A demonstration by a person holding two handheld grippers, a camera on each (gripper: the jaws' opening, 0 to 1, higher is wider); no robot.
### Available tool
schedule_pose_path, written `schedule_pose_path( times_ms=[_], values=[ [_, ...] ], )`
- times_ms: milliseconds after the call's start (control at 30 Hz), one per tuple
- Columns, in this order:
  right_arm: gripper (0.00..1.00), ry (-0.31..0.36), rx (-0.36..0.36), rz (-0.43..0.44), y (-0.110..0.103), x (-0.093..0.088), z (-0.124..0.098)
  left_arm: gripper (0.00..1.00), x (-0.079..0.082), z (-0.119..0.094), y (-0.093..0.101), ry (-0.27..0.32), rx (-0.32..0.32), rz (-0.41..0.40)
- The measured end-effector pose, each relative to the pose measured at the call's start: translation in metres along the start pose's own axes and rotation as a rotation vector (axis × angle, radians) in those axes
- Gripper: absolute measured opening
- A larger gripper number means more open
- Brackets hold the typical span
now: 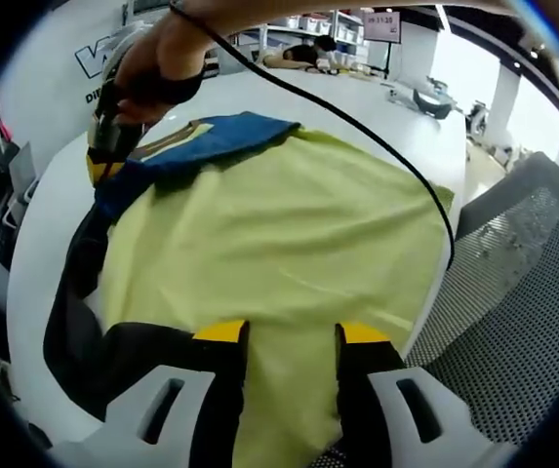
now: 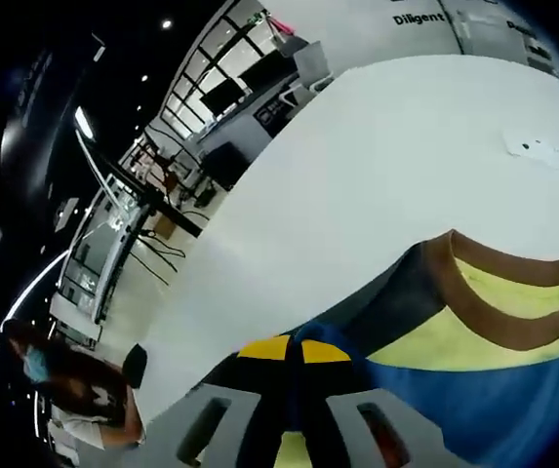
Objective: Fold the garment on the visible template until the final outline fits inside the template.
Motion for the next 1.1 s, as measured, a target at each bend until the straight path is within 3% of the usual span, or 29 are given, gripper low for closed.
schedule_pose_path(
  times_ms=[67, 200, 300, 333, 400, 533, 667, 733, 867, 967, 1100],
  values=[
    [0.00, 0.017, 0.019, -0.038, -0.003, 0.002, -0.001, 0.35, 0.000, 0.000, 0.000, 0.001, -0.001, -0.001],
    [0.23, 0.070, 0.035, -0.067, -0.008, 0.009, -0.006, 0.35, 0.000, 0.000, 0.000, 0.001, 0.000, -0.002],
    [0.24, 0.177, 0.021, -0.065, -0.009, 0.018, -0.017, 0.35, 0.000, 0.000, 0.000, 0.000, -0.001, -0.004],
    [0.26, 0.178, 0.025, -0.075, -0.011, 0.017, -0.017, 0.34, 0.000, 0.000, 0.000, 0.001, 0.000, -0.007],
    [0.30, 0.169, 0.047, -0.171, -0.017, 0.012, -0.021, 0.34, 0.000, 0.000, -0.001, 0.001, 0.002, -0.014],
    [0.33, 0.152, 0.027, -0.348, -0.021, 0.005, -0.028, 0.35, 0.000, 0.000, 0.000, 0.001, -0.002, -0.012],
    [0.22, 0.132, 0.055, -0.465, -0.030, -0.002, -0.032, 0.34, 0.000, 0.000, 0.000, -0.001, 0.000, -0.007],
    [0.26, 0.131, 0.042, -0.538, -0.030, -0.003, -0.034, 0.34, 0.000, -0.001, -0.001, 0.001, 0.000, -0.011],
    [0.23, 0.052, 0.034, -0.689, -0.034, -0.016, -0.035, 0.34, 0.000, -0.001, -0.001, 0.002, -0.002, -0.017],
    [0.16, 0.003, 0.051, -0.745, -0.036, -0.025, -0.033, 0.34, 0.000, -0.001, -0.001, 0.000, 0.000, -0.011],
    [0.15, -0.060, 0.057, -0.833, -0.038, -0.039, -0.029, 0.33, 0.000, 0.000, -0.001, -0.004, 0.006, 0.006]
  ],
)
Point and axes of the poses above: the point that each gripper's makers call its tool centre point, and the gripper's own axes: z roughly forward along the fingers, y roughly to its right, x roughly out of its top, the point moved 3 cm from there along -z, roughly backward along the fingers, and after that the axes turned 9 degrees about -z, right-handed, at the moved point
